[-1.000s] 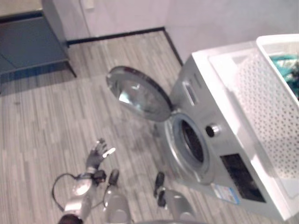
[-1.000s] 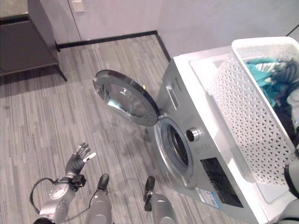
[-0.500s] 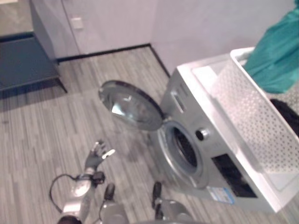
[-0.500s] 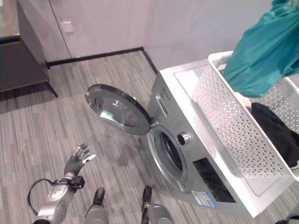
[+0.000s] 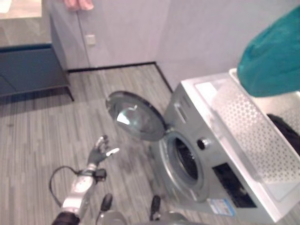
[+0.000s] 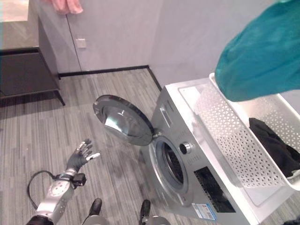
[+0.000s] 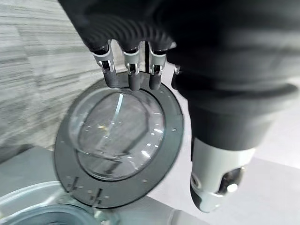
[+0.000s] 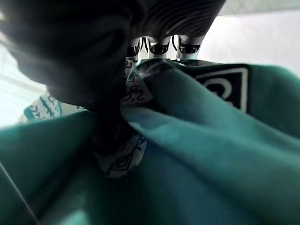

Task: Grab the laundry basket,head to the washer,open it,put in the laundry and shut it.

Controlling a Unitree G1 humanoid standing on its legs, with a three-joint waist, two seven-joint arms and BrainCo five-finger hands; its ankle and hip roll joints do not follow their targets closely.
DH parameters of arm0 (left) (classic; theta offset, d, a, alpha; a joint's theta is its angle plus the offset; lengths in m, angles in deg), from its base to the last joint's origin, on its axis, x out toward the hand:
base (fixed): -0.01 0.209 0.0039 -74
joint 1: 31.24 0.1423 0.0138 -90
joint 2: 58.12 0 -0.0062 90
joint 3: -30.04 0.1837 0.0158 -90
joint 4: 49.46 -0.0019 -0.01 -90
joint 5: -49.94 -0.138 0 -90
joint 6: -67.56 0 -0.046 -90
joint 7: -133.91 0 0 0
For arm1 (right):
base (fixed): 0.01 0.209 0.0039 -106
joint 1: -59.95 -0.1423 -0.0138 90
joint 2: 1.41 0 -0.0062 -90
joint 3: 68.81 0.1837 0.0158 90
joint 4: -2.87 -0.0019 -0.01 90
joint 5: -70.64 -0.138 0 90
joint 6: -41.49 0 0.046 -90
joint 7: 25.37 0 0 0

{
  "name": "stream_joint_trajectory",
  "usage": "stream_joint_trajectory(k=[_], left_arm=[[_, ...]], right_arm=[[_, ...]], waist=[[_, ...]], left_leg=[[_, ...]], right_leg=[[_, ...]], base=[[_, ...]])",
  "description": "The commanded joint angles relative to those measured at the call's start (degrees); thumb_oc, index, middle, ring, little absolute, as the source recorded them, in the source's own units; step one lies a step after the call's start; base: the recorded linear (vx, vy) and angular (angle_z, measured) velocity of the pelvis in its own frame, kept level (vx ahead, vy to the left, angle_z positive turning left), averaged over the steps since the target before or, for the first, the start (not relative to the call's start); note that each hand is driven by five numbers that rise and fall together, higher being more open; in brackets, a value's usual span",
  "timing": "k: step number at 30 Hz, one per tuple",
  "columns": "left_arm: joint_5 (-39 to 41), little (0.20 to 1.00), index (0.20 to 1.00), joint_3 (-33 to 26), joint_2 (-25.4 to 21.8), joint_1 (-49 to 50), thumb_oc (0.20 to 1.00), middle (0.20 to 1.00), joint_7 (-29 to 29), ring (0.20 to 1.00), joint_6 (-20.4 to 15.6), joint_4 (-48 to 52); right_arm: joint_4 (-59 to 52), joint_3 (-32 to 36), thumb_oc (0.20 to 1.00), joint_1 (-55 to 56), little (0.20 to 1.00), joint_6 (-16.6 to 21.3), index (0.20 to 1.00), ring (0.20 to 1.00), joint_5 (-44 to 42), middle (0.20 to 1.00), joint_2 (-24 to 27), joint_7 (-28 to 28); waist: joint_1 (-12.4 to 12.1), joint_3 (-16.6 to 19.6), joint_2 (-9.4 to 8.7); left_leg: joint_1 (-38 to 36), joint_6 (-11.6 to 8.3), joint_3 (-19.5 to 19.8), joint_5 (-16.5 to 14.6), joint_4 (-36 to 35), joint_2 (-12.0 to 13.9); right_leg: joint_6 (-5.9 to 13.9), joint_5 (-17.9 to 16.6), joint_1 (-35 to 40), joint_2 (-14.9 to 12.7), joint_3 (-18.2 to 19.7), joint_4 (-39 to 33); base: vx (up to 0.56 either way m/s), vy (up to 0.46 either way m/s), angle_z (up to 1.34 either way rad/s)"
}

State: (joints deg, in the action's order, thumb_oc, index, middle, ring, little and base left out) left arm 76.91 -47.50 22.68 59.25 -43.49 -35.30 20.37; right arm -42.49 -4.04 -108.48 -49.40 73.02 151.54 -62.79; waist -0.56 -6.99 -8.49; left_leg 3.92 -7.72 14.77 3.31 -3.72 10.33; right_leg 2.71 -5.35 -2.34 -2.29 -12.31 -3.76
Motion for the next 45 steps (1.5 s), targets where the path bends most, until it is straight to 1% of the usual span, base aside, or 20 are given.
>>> stream_joint_trajectory(k=[1, 5, 7, 8, 9, 11, 14, 17, 18, 19, 21, 24, 25, 28, 29, 35, 37, 38, 39, 45], left_arm=[[-2.25, 1.0, 1.0, 0.07, -6.83, -3.06, 1.0, 1.0, 1.93, 1.0, -4.29, 6.29], [-3.26, 1.0, 1.0, -0.81, -9.7, -3.23, 1.0, 1.0, 2.8, 1.0, -5.45, 9.88], [-4.42, 1.0, 1.0, -1.19, -11.11, -3.61, 1.0, 1.0, 3.24, 1.0, -5.68, 12.02], [-4.43, 1.0, 1.0, -1.24, -10.95, -3.6, 1.0, 1.0, 3.25, 1.0, -5.65, 12.06], [-5.86, 1.0, 1.0, -2.12, -13.93, -4.29, 1.0, 1.0, 2.89, 1.0, -5.64, 16.06], [-6.07, 1.0, 1.0, -3.12, -14.71, -4.57, 1.0, 1.0, 3.1, 1.0, -5.29, 18.05], [-7.76, 1.0, 1.0, -5.09, -17.58, -6.48, 1.0, 1.0, 3.52, 1.0, -5.2, 22.31], [-10.01, 1.0, 1.0, -6.64, -19.64, -9.66, 1.0, 1.0, 4.85, 1.0, -5.45, 24.63], [-11.96, 1.0, 1.0, -7.59, -21.0, -12.34, 1.0, 1.0, 6.33, 1.0, -5.62, 25.21], [-12.0, 1.0, 1.0, -7.58, -21.13, -12.37, 1.0, 1.0, 6.37, 1.0, -5.62, 25.15], [-12.89, 1.0, 1.0, -7.24, -21.98, -17.0, 1.0, 1.0, 8.0, 1.0, -5.67, 24.82], [-12.57, 1.0, 1.0, -4.48, -22.83, -25.38, 1.0, 1.0, 9.62, 1.0, -5.16, 21.64], [-10.94, 1.0, 1.0, -1.86, -22.35, -30.91, 1.0, 1.0, 9.63, 1.0, -3.66, 19.08], [-9.92, 1.0, 1.0, 0.76, -22.51, -35.87, 1.0, 1.0, 9.43, 1.0, -2.45, 16.95], [-7.0, 1.0, 1.0, 3.05, -22.12, -39.51, 1.0, 1.0, 8.55, 1.0, -1.65, 15.93], [4.96, 1.0, 1.0, 11.42, -22.39, -49.24, 1.0, 1.0, 5.27, 1.0, 0.34, 12.86], [11.49, 1.0, 1.0, 17.36, -23.28, -54.2, 1.0, 1.0, 3.36, 1.0, 1.12, 12.14], [11.65, 1.0, 1.0, 17.61, -23.3, -54.52, 1.0, 1.0, 3.28, 1.0, 1.06, 11.97], [15.32, 1.0, 1.0, 19.06, -23.89, -55.96, 1.0, 1.0, 3.26, 1.0, 0.93, 12.62], [28.3, 1.0, 1.0, 28.33, -27.64, -58.23, 1.0, 1.0, 1.3, 1.0, 1.12, 16.68]], right_arm=[[2.05, -5.07, 0.2, -10.18, 0.2, 2.5, 0.2, 0.2, 0.0, 0.2, 4.11, -2.79], [2.71, -9.52, 0.2, -14.53, 0.2, 3.65, 0.2, 0.2, -0.64, 0.2, 3.61, -2.87], [3.9, -13.91, 0.2, -19.05, 0.2, 4.05, 0.2, 0.2, -1.58, 0.2, 3.53, -1.97], [4.09, -14.71, 0.2, -19.86, 0.2, 4.08, 0.2, 0.2, -1.65, 0.2, 3.44, -1.94], [5.76, -19.43, 0.2, -24.76, 0.2, 4.02, 0.2, 0.2, -3.15, 0.2, 3.1, -0.47], [5.94, -22.39, 0.2, -27.87, 0.2, 3.86, 0.2, 0.2, -3.71, 0.2, 1.91, 0.19], [4.72, -23.99, 0.2, -29.51, 0.2, 3.26, 0.2, 0.2, -3.65, 0.2, 0.12, 1.3], [0.72, -21.81, 0.2, -27.4, 0.2, 2.35, 0.2, 0.2, -2.13, 0.2, -2.58, 2.0], [-2.94, -19.21, 0.2, -25.18, 0.2, 1.67, 0.2, 0.2, -0.53, 0.2, -4.63, 2.31], [-3.16, -18.68, 0.2, -24.72, 0.2, 1.54, 0.2, 0.2, -0.42, 0.2, -4.62, 2.31], [-6.31, -15.95, 0.2, -22.29, 0.2, 0.92, 0.2, 0.2, 0.97, 0.2, -7.96, 2.13], [-11.88, -10.89, 0.2, -18.27, 0.2, 0.89, 0.2, 0.2, 2.26, 0.2, -11.72, 2.49], [-15.66, -8.54, 0.2, -15.66, 0.2, 0.81, 0.2, 0.2, 3.31, 0.2, -15.56, 3.38], [-19.04, -5.3, 0.2, -12.78, 0.2, -0.06, 0.2, 0.2, 5.13, 0.2, -18.09, 4.15], [-21.27, -3.43, 0.2, -10.89, 0.2, -0.51, 0.2, 0.2, 6.55, 0.2, -22.06, 4.89], [-25.93, -1.58, 0.2, -7.84, 0.2, -2.24, 0.2, 0.2, 11.59, 0.2, -30.23, 7.04], [-25.84, -3.37, 0.2, -7.55, 0.2, -3.05, 0.2, 0.2, 14.31, 0.2, -32.91, 7.54], [-25.85, -3.22, 0.2, -7.51, 0.2, -3.06, 0.2, 0.2, 14.35, 0.2, -32.82, 7.53], [-25.71, -4.4, 0.2, -8.46, 0.2, -3.67, 0.2, 0.2, 15.43, 0.2, -34.53, 7.81], [-24.59, -6.86, 0.2, -7.56, 0.2, -4.81, 0.2, 0.2, 16.06, 0.2, -36.72, 7.62]], waist=[[-1.17, 3.09, -4.67], [-1.74, 3.38, -5.92], [-1.1, 3.82, -6.11], [-1.04, 3.81, -5.95], [-0.11, 4.73, -5.91], [-0.07, 4.7, -5.21], [0.06, 4.33, -4.71], [0.45, 3.48, -4.14], [0.82, 2.48, -3.99], [0.64, 2.62, -3.97], [1.47, 1.1, -3.42], [1.62, 0.05, -1.64], [2.08, 0.1, -0.16], [1.67, 0.39, 0.44], [1.0, 0.78, 1.59], [-1.5, 2.11, 3.37], [-4.17, 2.46, 3.39], [-4.26, 2.39, 3.18], [-5.72, 2.56, 2.89], [-7.14, 4.53, 2.69]], left_leg=[[-2.74, -0.34, -2.72, -9.32, 9.14, 3.84], [-2.66, -1.11, 2.74, -9.09, 11.46, 4.79], [-2.54, -0.88, 4.68, -10.85, 11.36, 4.63], [-2.48, -0.87, 4.73, -10.87, 11.41, 4.61], [-2.62, -0.14, 3.89, -13.91, 11.7, 3.68], [-2.95, 0.57, 3.49, -15.36, 12.58, 2.47], [-3.2, 2.18, 2.39, -17.79, 14.76, -0.24], [-2.99, 4.33, 0.52, -19.88, 16.91, -3.81], [-2.35, 5.22, -1.12, -20.13, 18.26, -5.93], [-2.52, 5.43, -1.38, -20.69, 18.38, -5.8], [-1.87, 6.42, -3.11, -20.38, 19.42, -7.7], [-1.11, 8.12, -6.16, -21.17, 21.02, -8.24], [-0.69, 8.9, -7.6, -20.37, 20.89, -8.71], [-0.39, 9.66, -8.7, -19.85, 20.31, -9.08], [0.23, 10.32, -10.13, -18.96, 19.77, -9.41], [1.09, 11.38, -13.8, -16.31, 17.25, -9.68], [2.58, 11.4, -15.82, -15.48, 17.32, -10.15], [2.72, 11.44, -15.91, -15.08, 17.24, -10.29], [3.46, 11.07, -17.5, -14.52, 17.05, -9.98], [3.47, 10.12, -17.74, -12.75, 14.45, -9.13]], right_leg=[[2.85, 10.41, -0.67, -2.6, 3.68, 9.88], [3.01, 9.99, -0.9, -1.41, 6.28, 9.81], [3.35, 9.68, -0.98, -1.51, 6.67, 9.68], [3.36, 9.68, -0.98, -1.51, 6.64, 9.67], [4.35, 9.03, -0.65, -2.97, 6.74, 9.53], [5.04, 8.19, -0.9, -3.92, 7.91, 9.56], [6.36, 5.68, -1.79, -5.71, 10.54, 9.71], [7.96, 1.79, -3.1, -8.22, 13.64, 8.72], [8.74, -3.36, -4.42, -9.81, 15.59, 7.93], [8.89, -3.18, -4.25, -9.68, 15.78, 7.69], [9.29, -8.9, -6.24, -10.96, 17.4, 7.17], [8.39, -6.13, -6.46, -10.73, 16.25, 6.77], [7.83, -4.47, -5.79, -10.76, 14.63, 7.29], [7.53, -3.1, -5.15, -10.82, 13.43, 8.42], [6.98, -1.12, -4.31, -10.94, 11.64, 9.64], [6.2, 3.03, -1.56, -11.56, 6.22, 13.25], [6.35, 5.52, 2.1, -12.33, 2.5, 12.28], [6.34, 5.16, 2.06, -12.45, 2.5, 11.97], [7.28, 3.05, 2.72, -14.52, -0.58, 10.27], [7.87, 2.02, 5.04, -14.23, -1.8, 5.12]], base=[[0.01, -0.001, 0.06], [-0.01, 0.016, -0.16], [-0.01, 0.069, -0.08], [0.01, 0.254, 0.0], [0.01, 0.222, 0.02], [-0.02, 0.282, -0.02], [-0.06, 0.337, -0.27], [-0.15, 0.3, -0.47], [-0.13, 0.313, -0.6], [-0.18, 0.272, -0.98], [-0.19, 0.217, -0.83], [-0.24, 0.261, -0.49], [-0.15, 0.178, -0.78], [-0.18, 0.143, -0.97], [-0.11, 0.083, -0.55], [-0.16, 0.078, -0.61], [-0.22, 0.008, -0.38], [-0.25, -0.073, -0.47], [-0.14, -0.067, -0.61], [-0.05, -0.088, -0.46]])
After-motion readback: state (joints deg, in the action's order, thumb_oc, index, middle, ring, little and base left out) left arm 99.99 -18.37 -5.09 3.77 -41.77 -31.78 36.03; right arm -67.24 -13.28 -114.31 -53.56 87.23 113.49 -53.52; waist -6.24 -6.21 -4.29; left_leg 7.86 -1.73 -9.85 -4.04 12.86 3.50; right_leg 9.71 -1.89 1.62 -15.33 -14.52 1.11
